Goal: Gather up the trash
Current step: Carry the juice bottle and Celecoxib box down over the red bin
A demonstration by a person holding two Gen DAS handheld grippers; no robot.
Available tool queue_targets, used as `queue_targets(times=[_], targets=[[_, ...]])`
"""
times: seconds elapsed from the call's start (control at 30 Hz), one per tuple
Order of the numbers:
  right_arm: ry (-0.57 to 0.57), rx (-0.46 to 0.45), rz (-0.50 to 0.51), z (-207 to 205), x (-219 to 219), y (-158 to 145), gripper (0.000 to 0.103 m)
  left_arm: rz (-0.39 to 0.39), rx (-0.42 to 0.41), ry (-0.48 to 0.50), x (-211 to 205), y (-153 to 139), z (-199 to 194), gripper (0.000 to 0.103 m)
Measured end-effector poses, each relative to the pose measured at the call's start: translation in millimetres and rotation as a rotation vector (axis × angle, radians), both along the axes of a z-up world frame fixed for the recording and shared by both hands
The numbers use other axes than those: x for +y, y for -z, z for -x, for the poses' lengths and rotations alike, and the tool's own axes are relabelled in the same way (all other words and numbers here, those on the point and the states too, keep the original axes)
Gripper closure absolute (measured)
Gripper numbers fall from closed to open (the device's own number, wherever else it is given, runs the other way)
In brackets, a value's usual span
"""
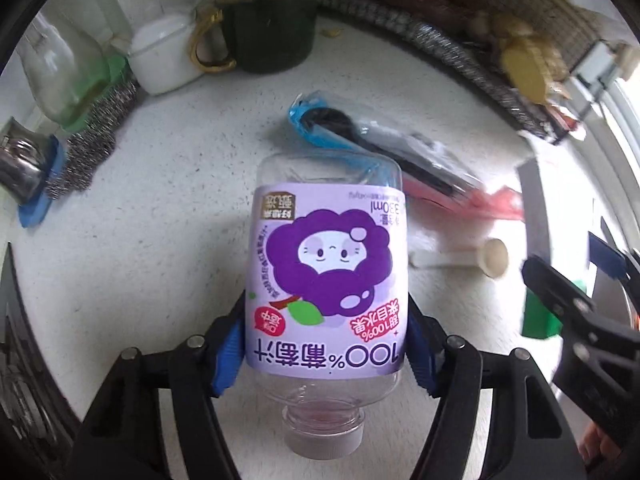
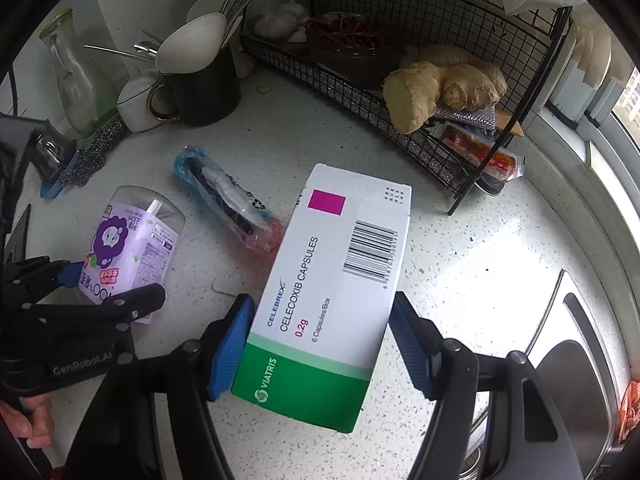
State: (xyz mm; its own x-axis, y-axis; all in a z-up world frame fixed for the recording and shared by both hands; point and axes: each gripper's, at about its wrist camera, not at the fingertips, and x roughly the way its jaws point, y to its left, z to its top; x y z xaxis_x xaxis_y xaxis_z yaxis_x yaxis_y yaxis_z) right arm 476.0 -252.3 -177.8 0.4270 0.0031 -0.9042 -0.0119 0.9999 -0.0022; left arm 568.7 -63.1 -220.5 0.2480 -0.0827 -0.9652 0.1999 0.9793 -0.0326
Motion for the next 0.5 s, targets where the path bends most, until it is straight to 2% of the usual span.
queue_targets(times=[0.1, 0.3, 0.5], targets=[[-0.006, -0.014, -0.010, 10.0, 1.2, -11.1, 0.037, 0.010, -0.023, 0.006, -7.0, -15.5, 1.1, 0.037], [-0.026, -0.054, -0.034, 40.7, -9.3, -37.7, 0.037, 0.009, -0.095, -0.017, -13.0, -49.1, 31.9, 0.037], [-0.077, -0.114, -0.081, 81.2, -21.6, -68.6, 0.037, -0.021, -0.167, -0.082, -21.9, -87.9, 90.5, 0.037]])
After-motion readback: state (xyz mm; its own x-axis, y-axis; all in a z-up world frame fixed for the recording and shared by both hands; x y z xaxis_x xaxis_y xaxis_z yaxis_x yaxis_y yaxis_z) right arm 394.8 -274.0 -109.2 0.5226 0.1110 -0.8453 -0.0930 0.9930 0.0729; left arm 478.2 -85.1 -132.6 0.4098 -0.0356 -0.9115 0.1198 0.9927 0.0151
